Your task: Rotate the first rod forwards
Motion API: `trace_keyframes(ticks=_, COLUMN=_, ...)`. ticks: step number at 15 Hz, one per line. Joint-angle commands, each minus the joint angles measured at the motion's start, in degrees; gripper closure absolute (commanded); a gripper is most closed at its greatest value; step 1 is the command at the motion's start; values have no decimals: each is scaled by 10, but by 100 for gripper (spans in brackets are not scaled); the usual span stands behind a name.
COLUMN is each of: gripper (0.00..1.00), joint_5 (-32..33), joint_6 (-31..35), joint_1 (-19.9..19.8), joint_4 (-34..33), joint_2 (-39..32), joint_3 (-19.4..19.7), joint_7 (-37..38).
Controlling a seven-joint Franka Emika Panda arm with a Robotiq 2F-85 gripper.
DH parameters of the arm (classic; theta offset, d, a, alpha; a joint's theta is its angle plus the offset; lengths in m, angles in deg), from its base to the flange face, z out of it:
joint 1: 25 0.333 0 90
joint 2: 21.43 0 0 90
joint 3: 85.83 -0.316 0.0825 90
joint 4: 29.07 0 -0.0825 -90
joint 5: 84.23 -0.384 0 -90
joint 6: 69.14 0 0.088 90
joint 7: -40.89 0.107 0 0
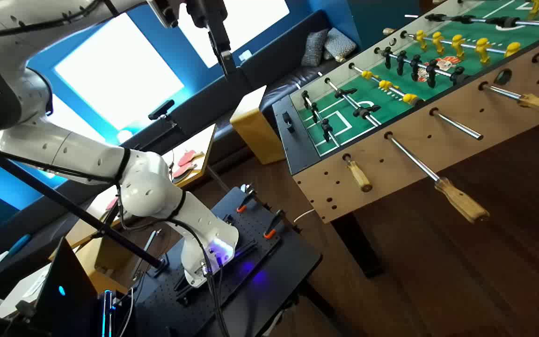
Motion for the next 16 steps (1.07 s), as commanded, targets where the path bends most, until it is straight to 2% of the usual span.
trace_keyframes(ticks=1, gripper=0, joint_5=4, joint_6=-4, joint_1=17, joint_4=-2, joint_2=0, joint_3=13, joint_7=5)
trace_keyframes(ticks=8, gripper=0, joint_5=3, joint_6=-2, joint_1=16, joint_4=-7, joint_2=-3, joint_3=16, joint_7=3)
trace_keyframes(ticks=12, gripper=0, joint_5=-21, joint_6=21, joint_1=7, joint_4=-42, joint_2=-32, joint_3=70, joint_7=-38)
trace_keyframes(ticks=16, gripper=0, joint_5=-66, joint_6=95, joint_1=1, joint_4=-57, joint_2=-74, joint_3=152, joint_7=-153)
